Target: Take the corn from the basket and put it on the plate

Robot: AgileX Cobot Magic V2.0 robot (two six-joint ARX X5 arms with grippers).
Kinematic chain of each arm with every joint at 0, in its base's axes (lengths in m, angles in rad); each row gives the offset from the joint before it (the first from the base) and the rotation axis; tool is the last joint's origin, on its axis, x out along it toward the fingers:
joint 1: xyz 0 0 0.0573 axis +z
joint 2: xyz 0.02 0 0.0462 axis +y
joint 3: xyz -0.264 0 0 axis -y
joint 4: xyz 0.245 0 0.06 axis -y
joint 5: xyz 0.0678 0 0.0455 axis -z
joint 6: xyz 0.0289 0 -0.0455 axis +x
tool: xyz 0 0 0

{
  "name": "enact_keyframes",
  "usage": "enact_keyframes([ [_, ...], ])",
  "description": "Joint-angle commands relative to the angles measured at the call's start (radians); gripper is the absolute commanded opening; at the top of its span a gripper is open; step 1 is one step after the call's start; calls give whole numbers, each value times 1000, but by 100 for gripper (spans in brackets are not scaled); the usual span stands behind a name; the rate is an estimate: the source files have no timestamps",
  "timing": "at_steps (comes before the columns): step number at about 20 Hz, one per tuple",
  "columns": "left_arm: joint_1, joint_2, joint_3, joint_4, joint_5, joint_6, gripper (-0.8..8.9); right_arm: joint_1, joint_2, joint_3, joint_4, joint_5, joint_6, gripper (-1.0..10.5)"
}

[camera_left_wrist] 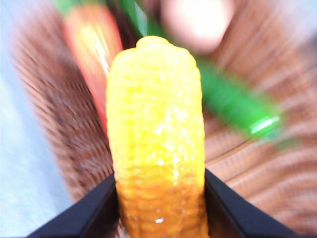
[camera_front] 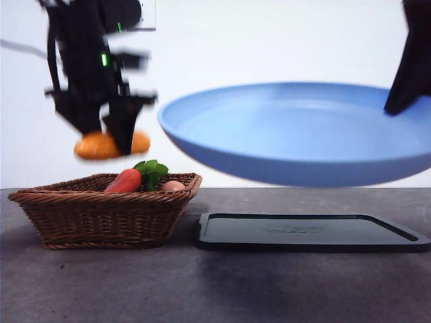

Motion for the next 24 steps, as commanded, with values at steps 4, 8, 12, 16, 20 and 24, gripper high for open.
enact_keyframes([
  [4,-45,-158,22,-40,356,-131,128,-2,210,23,156,-44,60,1],
  [8,-157,-149,21,-51,477,-129,128,-8,315,23,285,-126,135,1],
  [12,-276,-85,21,-52,476,-102,128,-37,335,26,301,-137,149,1],
  [16,-348,-4,21,-51,470,-63,128,-90,334,50,277,-170,148,1],
  [20,-370,59,21,-52,465,-28,130,-121,334,51,274,-212,146,1],
  [24,-375,75,21,-52,458,-24,286,-121,334,51,254,-213,129,1],
])
